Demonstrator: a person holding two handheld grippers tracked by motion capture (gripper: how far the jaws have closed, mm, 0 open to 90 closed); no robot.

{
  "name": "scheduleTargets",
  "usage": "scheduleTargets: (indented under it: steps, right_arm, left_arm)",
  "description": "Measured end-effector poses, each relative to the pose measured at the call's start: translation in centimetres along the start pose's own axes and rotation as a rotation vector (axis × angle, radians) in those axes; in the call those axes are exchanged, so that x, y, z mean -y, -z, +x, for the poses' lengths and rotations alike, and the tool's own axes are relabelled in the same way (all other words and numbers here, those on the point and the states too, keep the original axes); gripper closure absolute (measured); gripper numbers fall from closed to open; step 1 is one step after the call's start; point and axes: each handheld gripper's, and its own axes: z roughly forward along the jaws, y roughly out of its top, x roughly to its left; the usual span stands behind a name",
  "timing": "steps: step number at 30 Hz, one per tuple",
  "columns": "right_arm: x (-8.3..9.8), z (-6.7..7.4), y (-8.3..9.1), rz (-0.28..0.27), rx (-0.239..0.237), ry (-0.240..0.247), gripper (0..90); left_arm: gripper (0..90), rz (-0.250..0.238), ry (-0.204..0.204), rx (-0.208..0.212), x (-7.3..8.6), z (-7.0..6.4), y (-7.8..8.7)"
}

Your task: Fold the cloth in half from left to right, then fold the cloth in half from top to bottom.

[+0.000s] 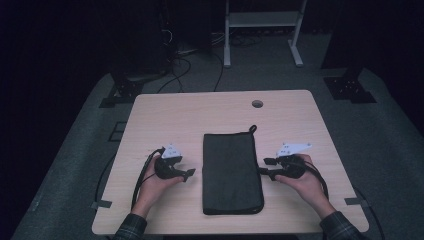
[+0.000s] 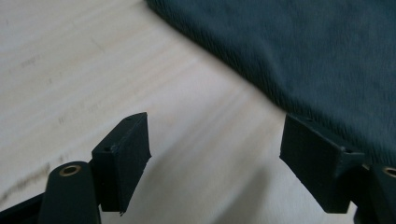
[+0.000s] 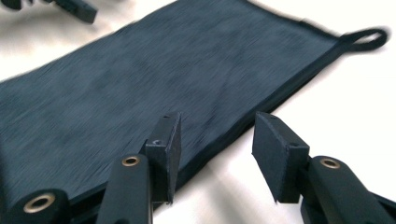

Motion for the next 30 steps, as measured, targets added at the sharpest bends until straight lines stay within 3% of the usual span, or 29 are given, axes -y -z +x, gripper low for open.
scheduleTargets:
  steps: [5, 15, 23, 30]
  right_arm:
    - [-1.6, -1.8, -1.5, -0.007, 0.030, -0.013, 49.7]
    - [-3.8, -5.1, -5.1, 0.004, 0.074, -0.037, 45.6]
    - [-5.2, -7.3, -7.6, 0.012, 0.070, -0.064, 44.5]
    - [-5.8, -8.4, -9.3, 0.037, 0.064, -0.034, 43.6]
  left_arm:
    - [32.8, -0.018, 0.000, 0.001, -1.8, 0.9, -0.9]
    - [35.9, -0.030, 0.006, -0.024, -5.0, 2.8, -3.7]
    - [37.6, -0.036, 0.018, -0.033, -7.1, 4.3, -6.1]
    - [37.7, 0.006, -0.007, -0.030, -7.9, 5.0, -8.3]
